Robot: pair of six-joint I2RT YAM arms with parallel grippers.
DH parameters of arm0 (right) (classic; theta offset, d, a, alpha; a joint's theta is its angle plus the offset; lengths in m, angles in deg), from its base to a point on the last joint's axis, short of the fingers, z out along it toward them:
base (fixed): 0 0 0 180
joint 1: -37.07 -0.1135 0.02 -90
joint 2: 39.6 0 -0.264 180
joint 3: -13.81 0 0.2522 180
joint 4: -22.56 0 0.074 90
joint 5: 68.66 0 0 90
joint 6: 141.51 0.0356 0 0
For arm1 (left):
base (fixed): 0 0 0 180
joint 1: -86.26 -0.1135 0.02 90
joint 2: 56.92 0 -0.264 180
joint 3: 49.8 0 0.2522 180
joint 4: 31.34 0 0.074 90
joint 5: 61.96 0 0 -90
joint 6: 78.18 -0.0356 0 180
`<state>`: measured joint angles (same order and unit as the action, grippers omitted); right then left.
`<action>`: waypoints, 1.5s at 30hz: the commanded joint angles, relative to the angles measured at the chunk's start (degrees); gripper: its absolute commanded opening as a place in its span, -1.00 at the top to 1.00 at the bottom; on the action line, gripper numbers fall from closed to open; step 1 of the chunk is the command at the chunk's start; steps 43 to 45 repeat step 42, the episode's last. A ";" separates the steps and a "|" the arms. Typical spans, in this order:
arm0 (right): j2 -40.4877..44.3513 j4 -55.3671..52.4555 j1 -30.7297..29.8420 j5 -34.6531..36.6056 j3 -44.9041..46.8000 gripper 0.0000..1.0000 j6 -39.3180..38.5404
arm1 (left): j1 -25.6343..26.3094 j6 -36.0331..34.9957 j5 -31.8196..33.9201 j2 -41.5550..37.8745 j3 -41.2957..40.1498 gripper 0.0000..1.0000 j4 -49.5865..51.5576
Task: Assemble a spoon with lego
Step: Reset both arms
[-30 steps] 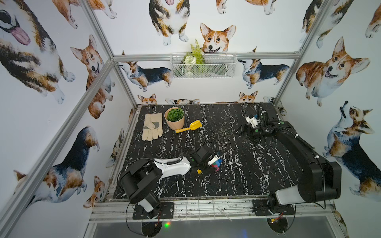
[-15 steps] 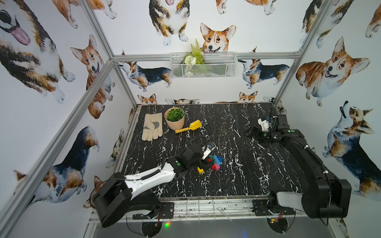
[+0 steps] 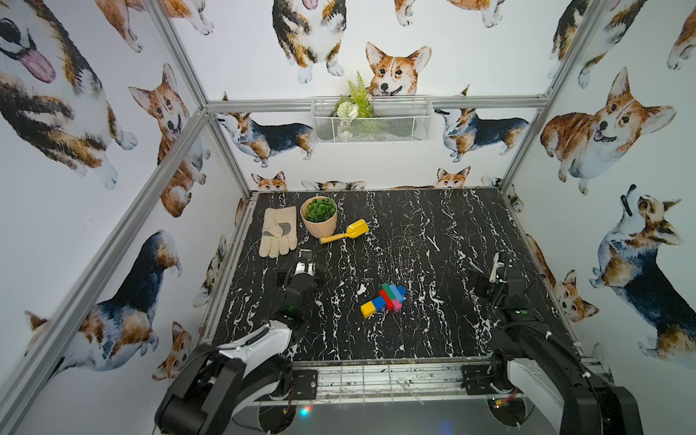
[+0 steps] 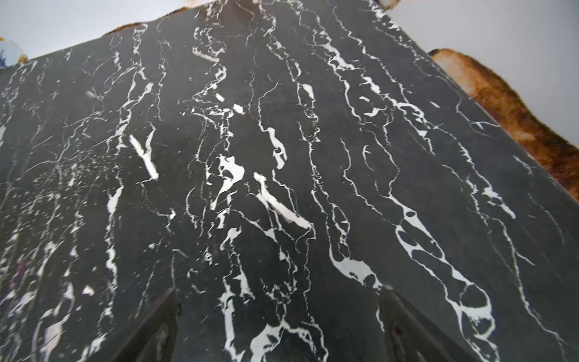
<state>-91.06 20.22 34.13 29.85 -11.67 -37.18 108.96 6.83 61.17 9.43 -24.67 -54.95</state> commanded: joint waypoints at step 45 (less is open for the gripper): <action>-31.82 38.84 -0.67 8.16 -5.72 -0.99 -9.10 | -17.24 6.40 -15.80 23.48 9.45 -1.00 -17.74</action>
